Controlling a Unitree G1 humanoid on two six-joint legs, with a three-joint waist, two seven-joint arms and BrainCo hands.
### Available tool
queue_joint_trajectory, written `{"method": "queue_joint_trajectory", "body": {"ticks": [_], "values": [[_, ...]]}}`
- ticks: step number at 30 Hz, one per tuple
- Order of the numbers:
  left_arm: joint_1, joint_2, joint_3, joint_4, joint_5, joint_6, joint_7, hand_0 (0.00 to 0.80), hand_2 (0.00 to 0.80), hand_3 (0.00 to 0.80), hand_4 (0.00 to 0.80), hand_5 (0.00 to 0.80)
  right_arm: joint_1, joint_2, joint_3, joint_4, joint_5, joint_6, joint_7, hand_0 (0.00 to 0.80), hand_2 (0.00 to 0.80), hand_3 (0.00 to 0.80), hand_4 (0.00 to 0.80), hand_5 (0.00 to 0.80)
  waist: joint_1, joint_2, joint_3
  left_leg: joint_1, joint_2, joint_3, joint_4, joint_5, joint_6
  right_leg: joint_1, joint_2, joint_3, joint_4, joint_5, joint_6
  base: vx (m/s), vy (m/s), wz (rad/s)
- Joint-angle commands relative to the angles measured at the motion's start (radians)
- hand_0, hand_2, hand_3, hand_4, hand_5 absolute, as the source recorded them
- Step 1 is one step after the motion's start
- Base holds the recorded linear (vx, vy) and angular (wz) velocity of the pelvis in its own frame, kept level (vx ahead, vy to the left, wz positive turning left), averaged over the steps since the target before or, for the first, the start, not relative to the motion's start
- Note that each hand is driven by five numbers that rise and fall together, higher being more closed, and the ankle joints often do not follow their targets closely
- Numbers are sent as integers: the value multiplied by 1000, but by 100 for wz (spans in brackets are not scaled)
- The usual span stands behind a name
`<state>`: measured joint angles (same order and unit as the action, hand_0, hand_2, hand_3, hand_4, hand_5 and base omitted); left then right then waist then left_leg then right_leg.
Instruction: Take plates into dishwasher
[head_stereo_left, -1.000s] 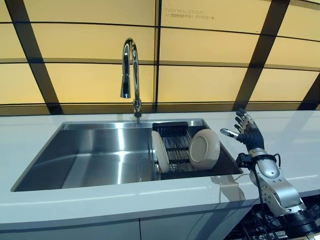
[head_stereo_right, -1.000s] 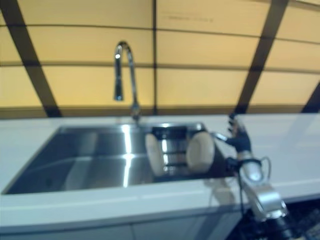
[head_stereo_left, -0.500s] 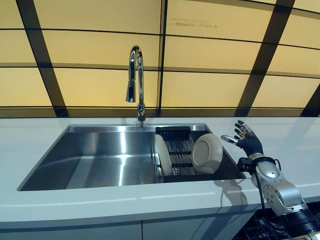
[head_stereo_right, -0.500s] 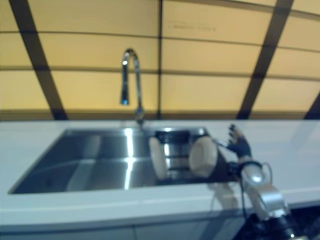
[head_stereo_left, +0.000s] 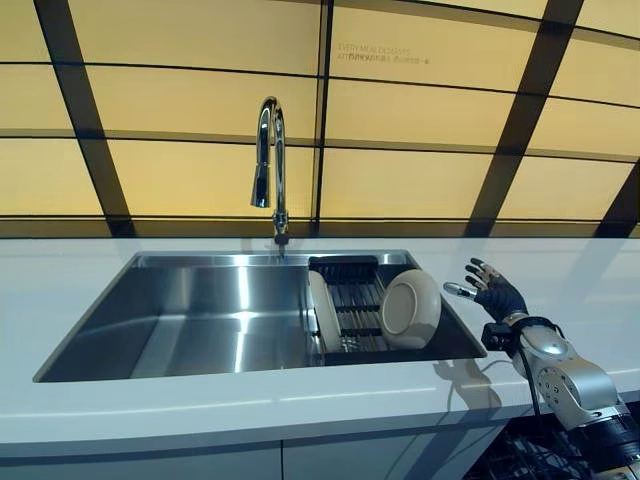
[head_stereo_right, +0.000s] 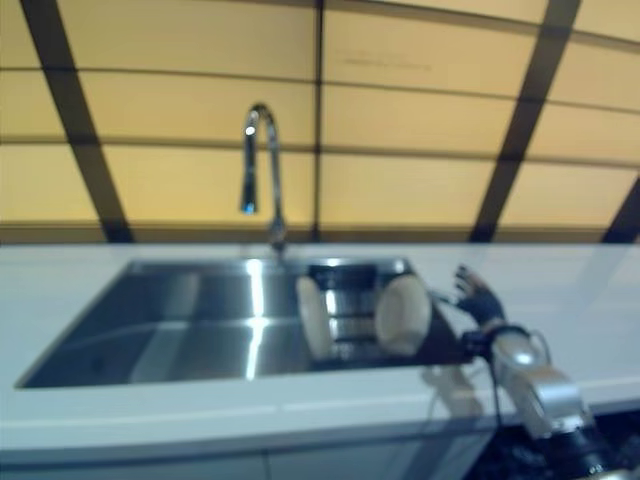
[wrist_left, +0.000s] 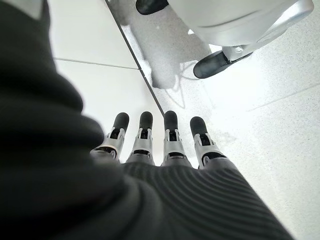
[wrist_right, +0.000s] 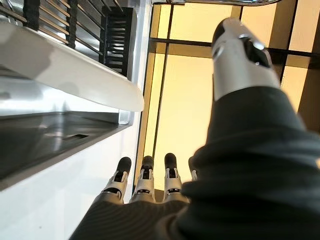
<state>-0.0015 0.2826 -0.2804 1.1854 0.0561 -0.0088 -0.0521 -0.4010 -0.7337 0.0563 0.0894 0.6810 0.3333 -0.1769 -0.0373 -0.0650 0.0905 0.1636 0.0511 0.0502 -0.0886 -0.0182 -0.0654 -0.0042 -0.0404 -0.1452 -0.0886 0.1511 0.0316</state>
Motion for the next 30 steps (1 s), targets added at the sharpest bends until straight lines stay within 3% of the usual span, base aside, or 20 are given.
{"method": "queue_joint_trajectory", "body": {"ticks": [1,10,30], "values": [[-44,38,-39,29,18,-10,-7,0,0,0,0,0,-89,-31,26,31,32,-2,16,0,0,0,0,0,16,-28,-5,-62,-28,56,1,-8,16,98,-5,1,1,-123,63,0,0,0],[-46,39,-51,17,17,-2,-9,0,0,0,0,0,-106,9,84,84,44,64,41,0,0,0,0,0,22,-29,-2,-50,-32,63,1,-14,24,111,-11,-4,1,-125,65,0,0,0],[-49,37,-84,5,27,16,-18,0,0,0,0,0,-160,90,143,223,13,82,10,0,0,0,0,0,50,-29,2,-45,-39,56,1,-19,30,122,-16,-13,1,-126,68,0,0,0]]}}
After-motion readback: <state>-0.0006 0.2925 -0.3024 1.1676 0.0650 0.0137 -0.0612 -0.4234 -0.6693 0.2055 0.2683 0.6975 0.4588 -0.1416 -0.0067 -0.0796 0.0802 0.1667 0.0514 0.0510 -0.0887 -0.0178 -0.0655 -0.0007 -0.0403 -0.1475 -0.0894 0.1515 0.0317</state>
